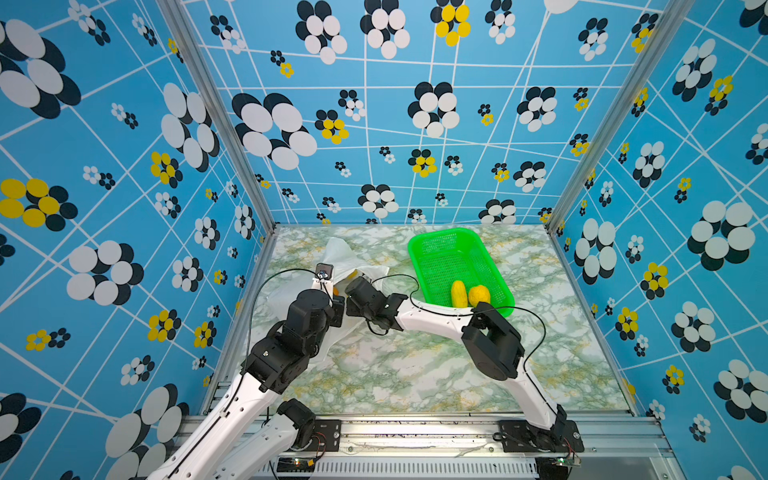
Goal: Untie the knot of the plastic bag and take out the fruit
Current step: 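Lift the yellow fruit out of the bag toward the green basket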
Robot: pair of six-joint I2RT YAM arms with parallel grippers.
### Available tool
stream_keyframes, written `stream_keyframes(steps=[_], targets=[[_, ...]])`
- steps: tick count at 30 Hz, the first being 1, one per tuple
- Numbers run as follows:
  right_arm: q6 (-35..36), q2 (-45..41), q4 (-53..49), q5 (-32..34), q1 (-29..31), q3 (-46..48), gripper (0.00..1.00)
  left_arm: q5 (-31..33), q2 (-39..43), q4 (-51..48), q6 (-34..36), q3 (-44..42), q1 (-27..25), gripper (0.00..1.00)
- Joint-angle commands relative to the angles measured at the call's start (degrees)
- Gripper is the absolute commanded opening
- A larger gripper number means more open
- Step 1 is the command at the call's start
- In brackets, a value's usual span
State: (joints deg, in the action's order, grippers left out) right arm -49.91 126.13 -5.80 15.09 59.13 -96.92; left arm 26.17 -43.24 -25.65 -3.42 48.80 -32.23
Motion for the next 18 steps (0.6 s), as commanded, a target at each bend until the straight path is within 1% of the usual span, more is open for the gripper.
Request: stream_keyframes(steps=[1,6,9,11,14,18], targets=[[1.6,-6.4,7.6,-0.3,1.5,6.3,0.44,1.0,0.6,0.9,-0.2,-0.6,0.6,0.0],[3.2,-10.7,9.6,1.0,4.5,14.7,0.41,1.7,0.5,0.4,-0.4,-0.3,0.6,0.0],[4.8,-13.0,12.4,0.6,6.0,18.6,0.39,1.9,0.5,0.5,-0.3,-0.4,0.6,0.0],[6.0,-15.3,16.4,0.8,6.9,22.8,0.38,2.2,0.5,0.4,-0.3,-0.4,0.6,0.0],[7.9,-20.0,25.4,1.4,7.9,31.0,0.39,1.9,0.6,0.2,-0.6,-0.5,0.6,0.0],[12.7,-27.4,33.8,3.6,9.1,38.9,0.38,2.0,0.6,0.3,-0.6,-0.5,0.6,0.0]])
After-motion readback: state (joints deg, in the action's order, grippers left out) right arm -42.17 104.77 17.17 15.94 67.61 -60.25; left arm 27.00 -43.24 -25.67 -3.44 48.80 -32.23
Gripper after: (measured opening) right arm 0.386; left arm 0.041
